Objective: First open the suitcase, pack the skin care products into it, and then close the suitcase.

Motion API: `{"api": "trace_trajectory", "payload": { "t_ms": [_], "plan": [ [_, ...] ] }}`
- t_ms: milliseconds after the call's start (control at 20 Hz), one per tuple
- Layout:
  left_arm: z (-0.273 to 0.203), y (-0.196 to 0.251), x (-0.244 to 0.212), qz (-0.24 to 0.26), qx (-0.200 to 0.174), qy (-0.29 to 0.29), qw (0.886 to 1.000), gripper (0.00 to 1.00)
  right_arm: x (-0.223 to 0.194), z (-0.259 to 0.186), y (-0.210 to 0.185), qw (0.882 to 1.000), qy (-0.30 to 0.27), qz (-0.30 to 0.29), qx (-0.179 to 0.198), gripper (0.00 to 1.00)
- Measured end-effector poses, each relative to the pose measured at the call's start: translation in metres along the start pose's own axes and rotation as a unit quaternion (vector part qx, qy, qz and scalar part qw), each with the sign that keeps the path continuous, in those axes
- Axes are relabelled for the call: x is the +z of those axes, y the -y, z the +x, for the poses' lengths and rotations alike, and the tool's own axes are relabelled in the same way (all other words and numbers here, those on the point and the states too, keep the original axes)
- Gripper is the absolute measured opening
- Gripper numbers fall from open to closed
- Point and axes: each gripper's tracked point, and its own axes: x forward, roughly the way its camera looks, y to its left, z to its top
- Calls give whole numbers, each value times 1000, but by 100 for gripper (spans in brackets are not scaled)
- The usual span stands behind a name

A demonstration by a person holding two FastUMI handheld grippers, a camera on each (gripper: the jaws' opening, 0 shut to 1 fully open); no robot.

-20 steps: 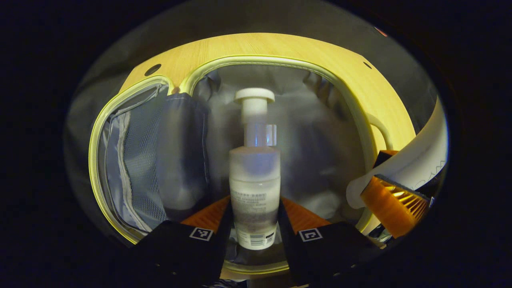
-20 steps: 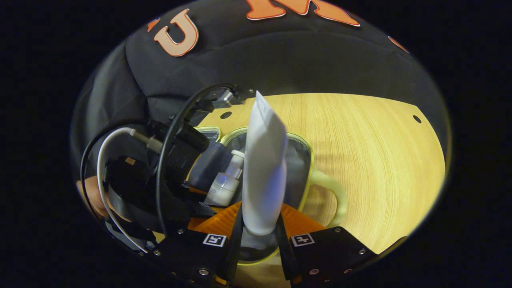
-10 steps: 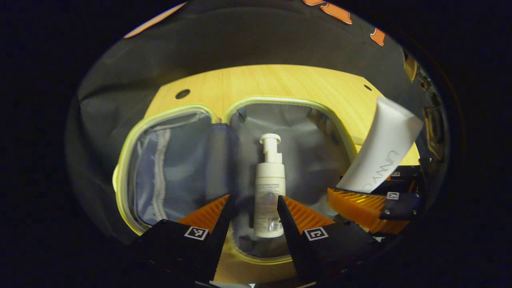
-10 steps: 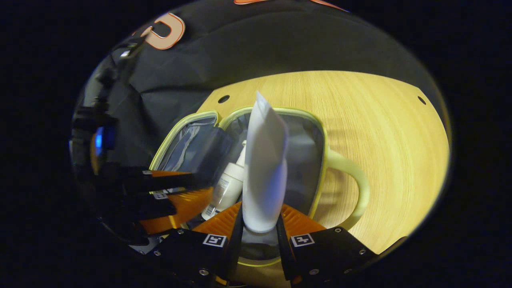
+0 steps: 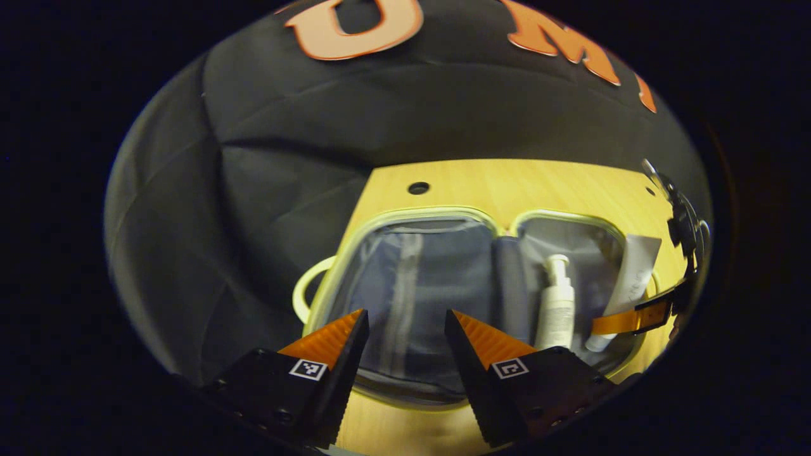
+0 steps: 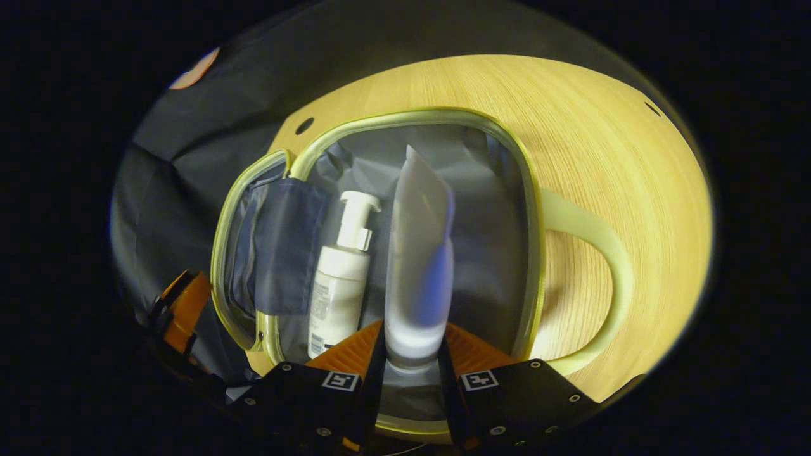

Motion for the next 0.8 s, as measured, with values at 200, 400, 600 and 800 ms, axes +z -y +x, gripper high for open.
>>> {"api": "trace_trajectory", "payload": {
  "t_ms": [200,400,600,800],
  "plan": [
    [14,-70,-6,-43,41,4,998,79,2,6,4,999,-18,32,-30,49],
    [41,-135,-1,-114,57,23,992,79,7,8,-5,999,5,38,-35,44],
    [63,-161,6,-138,41,29,989,78,9,-13,-2,998,34,42,-36,54],
    [91,-164,14,-139,11,38,989,79,9,-38,0,996,66,36,-38,69]
  ]
}}
